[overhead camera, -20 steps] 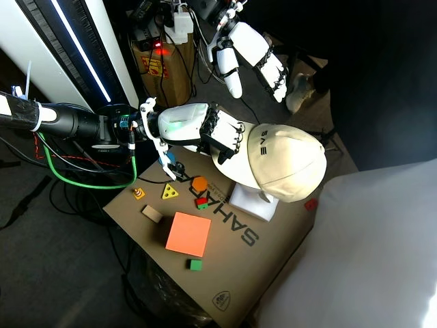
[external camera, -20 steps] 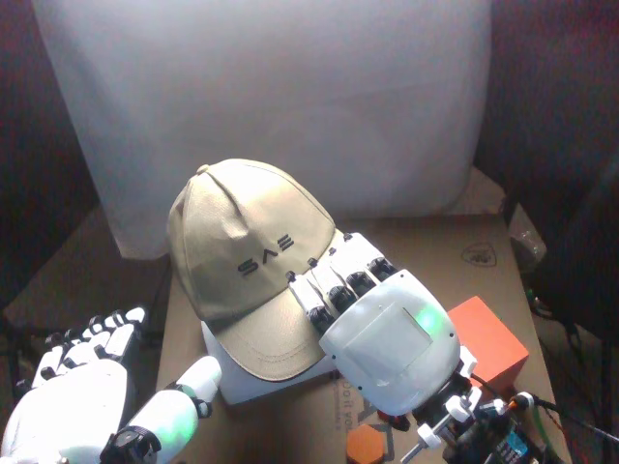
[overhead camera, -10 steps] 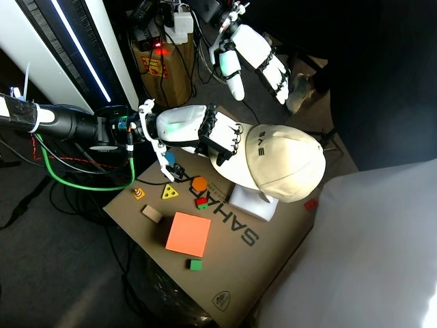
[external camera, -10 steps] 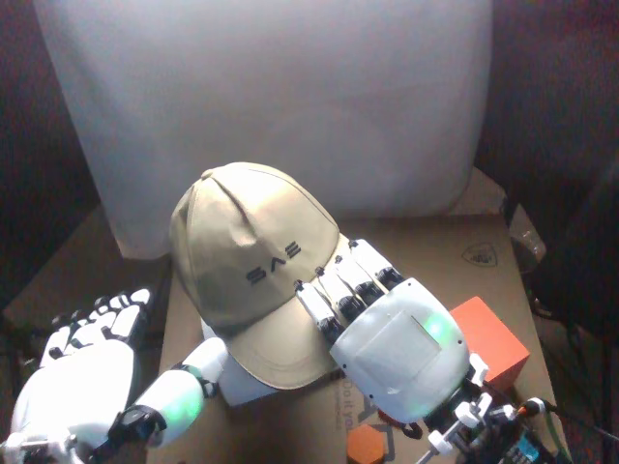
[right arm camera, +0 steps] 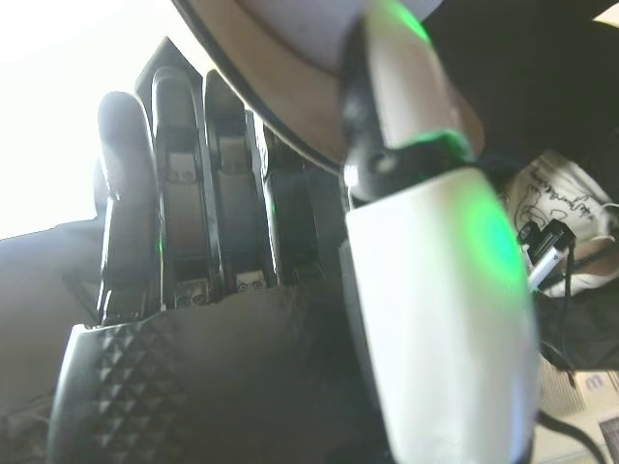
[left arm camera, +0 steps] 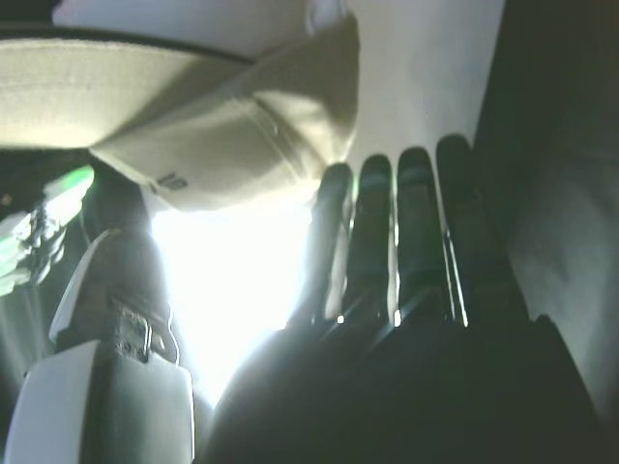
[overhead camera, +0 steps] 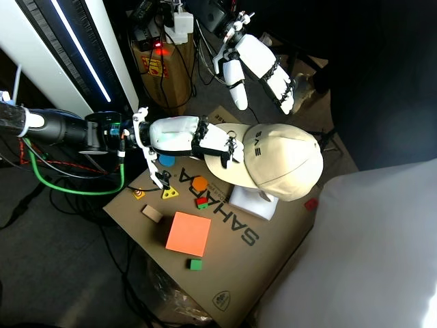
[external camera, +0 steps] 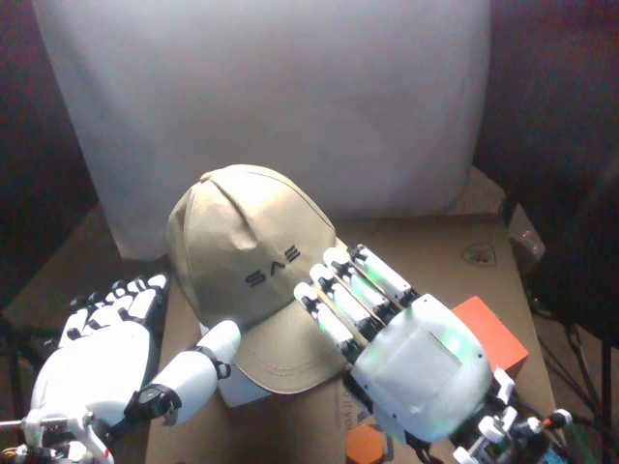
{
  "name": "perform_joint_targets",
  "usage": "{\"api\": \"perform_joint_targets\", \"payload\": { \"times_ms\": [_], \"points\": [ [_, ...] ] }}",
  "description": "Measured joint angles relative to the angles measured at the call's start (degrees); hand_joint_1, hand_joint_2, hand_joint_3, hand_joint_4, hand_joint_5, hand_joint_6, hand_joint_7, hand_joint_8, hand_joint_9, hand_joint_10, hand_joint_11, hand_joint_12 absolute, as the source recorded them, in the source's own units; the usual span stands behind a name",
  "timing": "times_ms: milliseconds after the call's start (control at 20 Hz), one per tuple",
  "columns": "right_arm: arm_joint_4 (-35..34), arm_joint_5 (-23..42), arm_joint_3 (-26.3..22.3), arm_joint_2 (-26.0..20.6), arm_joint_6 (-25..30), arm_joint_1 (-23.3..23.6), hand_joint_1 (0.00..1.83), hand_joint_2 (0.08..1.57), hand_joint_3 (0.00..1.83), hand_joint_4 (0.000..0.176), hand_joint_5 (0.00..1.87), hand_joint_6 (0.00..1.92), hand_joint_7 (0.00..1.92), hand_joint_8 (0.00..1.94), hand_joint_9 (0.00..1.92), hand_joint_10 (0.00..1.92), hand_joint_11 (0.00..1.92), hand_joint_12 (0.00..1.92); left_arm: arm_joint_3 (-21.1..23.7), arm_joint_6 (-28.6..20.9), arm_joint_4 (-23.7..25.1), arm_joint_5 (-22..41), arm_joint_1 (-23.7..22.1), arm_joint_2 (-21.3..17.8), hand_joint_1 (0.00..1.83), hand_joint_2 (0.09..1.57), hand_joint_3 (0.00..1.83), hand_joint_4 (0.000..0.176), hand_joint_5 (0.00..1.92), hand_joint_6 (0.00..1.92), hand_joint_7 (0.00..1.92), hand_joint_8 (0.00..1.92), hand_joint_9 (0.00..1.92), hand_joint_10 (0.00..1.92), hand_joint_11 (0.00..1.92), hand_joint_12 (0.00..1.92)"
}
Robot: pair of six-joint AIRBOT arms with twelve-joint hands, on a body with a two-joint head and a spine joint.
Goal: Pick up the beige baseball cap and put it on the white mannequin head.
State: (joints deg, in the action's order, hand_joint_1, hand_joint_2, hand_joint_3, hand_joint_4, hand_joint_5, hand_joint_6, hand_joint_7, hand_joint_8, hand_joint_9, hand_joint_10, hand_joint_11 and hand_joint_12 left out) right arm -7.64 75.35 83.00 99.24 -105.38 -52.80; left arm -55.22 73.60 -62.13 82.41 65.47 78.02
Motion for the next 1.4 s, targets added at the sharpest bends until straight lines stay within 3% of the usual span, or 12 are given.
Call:
{"api": "perform_joint_targets", "payload": {
  "times_ms": [150,400,450,700,950,1100,1150,1200,1250,1300,1350,1400],
  "points": [
    [0.28,-1.14,-6.34,-4.79,-1.18,-1.38,0.49,1.01,0.01,0.024,0.22,0.0,0.21,0.0,0.18,0.0,0.0,0.85,-0.72,0.02,1.05,-0.48,-0.37,0.04,0.0,1.15,0.0,0.0,0.15,0.0,0.16,0.0,0.16,0.01,0.0,0.57],
    [-5.81,-2.27,-18.49,-15.39,-1.14,-1.09,0.43,0.98,0.0,0.017,0.15,0.0,0.16,0.0,0.14,0.0,0.0,0.86,-0.83,2.54,1.55,-0.39,-1.6,-0.33,0.0,1.15,0.0,0.0,0.15,0.0,0.16,0.0,0.16,0.0,0.0,0.57],
    [-18.27,-8.24,-24.52,-21.49,-1.75,2.47,0.43,0.98,0.0,0.016,0.16,0.0,0.16,0.0,0.14,0.0,0.0,0.88,0.9,6.88,0.15,-0.35,-3.67,-2.14,0.0,1.15,0.0,0.0,0.15,0.0,0.15,0.0,0.16,0.0,0.0,0.57],
    [-34.01,-21.55,-30.12,-28.57,-6.69,9.68,0.43,0.96,0.0,0.016,0.17,0.0,0.17,0.0,0.16,0.01,0.0,0.9,3.72,25.59,-5.18,0.44,-11.34,-5.18,0.0,1.16,0.01,0.0,0.15,0.0,0.15,0.0,0.16,0.0,0.0,0.57],
    [-36.28,-40.65,-33.0,-36.98,-0.63,16.24,0.45,0.97,0.0,0.01,0.29,0.02,0.3,0.01,0.23,0.01,0.0,0.97,7.63,30.71,-12.92,1.11,-16.11,-7.98,0.0,1.16,0.0,0.0,0.15,0.0,0.16,0.01,0.18,0.01,0.0,0.57],
    [-35.26,-46.64,-35.28,-41.22,0.96,18.69,0.54,0.99,0.0,0.0,0.52,0.04,0.6,0.04,0.48,0.07,0.08,1.23,12.37,32.83,-15.93,3.85,-18.47,-8.76,0.07,1.15,0.0,0.0,0.27,0.01,0.32,0.01,0.31,0.01,0.01,0.71],
    [-35.63,-48.87,-36.28,-42.77,0.81,19.39,0.59,1.0,0.0,0.0,0.63,0.01,0.73,0.05,0.59,0.26,0.22,1.35,13.68,32.74,-15.96,4.76,-19.37,-8.92,0.11,1.15,0.0,0.0,0.36,0.01,0.45,0.01,0.41,0.01,0.04,0.76],
    [-36.72,-51.06,-37.44,-44.37,0.74,20.09,0.66,1.01,0.0,0.0,0.73,0.03,0.82,0.12,0.53,0.84,0.37,1.51,14.62,32.94,-15.98,5.99,-20.35,-8.96,0.16,1.15,0.0,0.0,0.49,0.01,0.6,0.02,0.53,0.02,0.1,0.78],
    [-38.49,-52.81,-38.27,-45.38,0.61,20.87,0.76,1.01,0.0,0.0,0.85,0.15,0.72,0.65,0.53,1.39,0.57,1.67,15.47,33.31,-16.09,6.95,-21.27,-9.03,0.26,1.15,0.0,0.0,0.68,0.03,0.78,0.04,0.69,0.05,0.22,0.8],
    [-41.86,-54.58,-38.82,-45.92,-0.61,22.01,0.88,1.0,0.0,0.0,0.72,1.12,0.64,1.38,0.7,1.82,0.83,1.91,16.68,33.75,-16.11,8.02,-22.25,-9.25,0.43,1.15,0.0,0.0,0.89,0.06,0.96,0.11,0.86,0.17,0.38,1.01],
    [-46.77,-56.11,-39.19,-46.27,-4.02,23.32,0.89,1.0,0.0,0.0,0.67,1.28,0.62,1.47,0.72,1.87,0.86,1.92,17.57,34.62,-16.28,8.87,-22.88,-9.25,0.45,1.15,0.0,0.0,0.92,0.05,0.96,0.15,0.81,0.35,0.39,1.05],
    [-56.28,-56.92,-39.74,-46.66,-11.65,24.98,0.95,1.01,0.0,0.0,0.68,1.69,0.69,1.77,0.93,1.91,1.13,1.92,18.18,36.11,-17.11,9.2,-23.71,-9.25,0.59,1.14,0.0,0.0,0.9,0.41,0.87,0.63,0.73,0.97,0.5,1.31]
  ]
}}
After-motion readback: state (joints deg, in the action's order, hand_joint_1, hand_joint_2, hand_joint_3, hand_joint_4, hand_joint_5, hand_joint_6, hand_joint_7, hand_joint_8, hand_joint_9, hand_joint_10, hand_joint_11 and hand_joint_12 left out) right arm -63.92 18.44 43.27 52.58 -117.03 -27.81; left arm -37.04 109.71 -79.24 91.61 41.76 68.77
